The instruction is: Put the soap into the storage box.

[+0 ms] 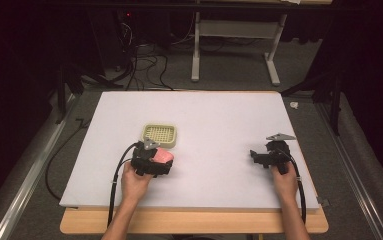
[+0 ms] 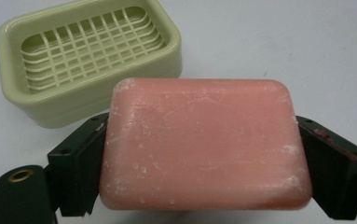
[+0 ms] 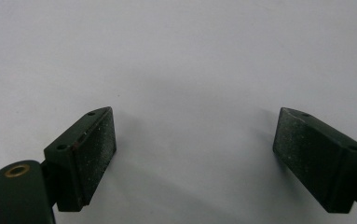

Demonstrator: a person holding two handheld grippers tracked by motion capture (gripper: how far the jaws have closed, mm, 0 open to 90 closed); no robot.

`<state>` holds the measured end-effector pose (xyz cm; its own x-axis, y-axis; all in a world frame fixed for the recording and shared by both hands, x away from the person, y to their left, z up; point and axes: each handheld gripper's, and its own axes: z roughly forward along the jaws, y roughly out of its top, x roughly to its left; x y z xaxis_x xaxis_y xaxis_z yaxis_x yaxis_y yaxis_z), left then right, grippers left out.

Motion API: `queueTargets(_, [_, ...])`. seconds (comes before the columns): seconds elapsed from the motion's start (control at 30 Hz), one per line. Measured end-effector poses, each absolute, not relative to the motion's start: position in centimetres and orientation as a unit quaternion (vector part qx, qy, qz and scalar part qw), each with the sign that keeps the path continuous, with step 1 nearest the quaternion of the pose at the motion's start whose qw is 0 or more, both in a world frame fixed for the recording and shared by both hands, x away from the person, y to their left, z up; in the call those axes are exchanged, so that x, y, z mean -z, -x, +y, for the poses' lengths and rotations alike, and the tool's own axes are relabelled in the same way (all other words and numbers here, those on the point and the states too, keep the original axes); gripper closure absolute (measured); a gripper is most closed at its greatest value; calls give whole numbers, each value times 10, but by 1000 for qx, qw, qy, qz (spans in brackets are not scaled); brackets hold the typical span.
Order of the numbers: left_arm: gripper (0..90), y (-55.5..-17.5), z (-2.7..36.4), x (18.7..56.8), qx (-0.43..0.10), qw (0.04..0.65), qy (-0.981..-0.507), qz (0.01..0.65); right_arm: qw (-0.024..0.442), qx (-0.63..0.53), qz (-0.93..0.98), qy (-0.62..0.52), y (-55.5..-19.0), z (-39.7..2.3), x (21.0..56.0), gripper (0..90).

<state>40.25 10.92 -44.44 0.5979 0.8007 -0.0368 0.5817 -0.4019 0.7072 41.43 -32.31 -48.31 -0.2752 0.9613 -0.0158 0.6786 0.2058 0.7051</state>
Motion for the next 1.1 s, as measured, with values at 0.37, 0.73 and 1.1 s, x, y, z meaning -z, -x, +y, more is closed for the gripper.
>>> queueTargets(0.37, [139,-408,110,428,-156,366,-815,421,235,-300,740,-554,-414,-323,483,136])
queueTargets(0.73, [140,-417,108,416,-155,373,-811,424,235,-301,740,-554,-414,-323,483,136])
queueTargets(1.1, [140,-434,102,409,-151,366,-808,436,235,-300,740,-554,-414,-323,483,136])
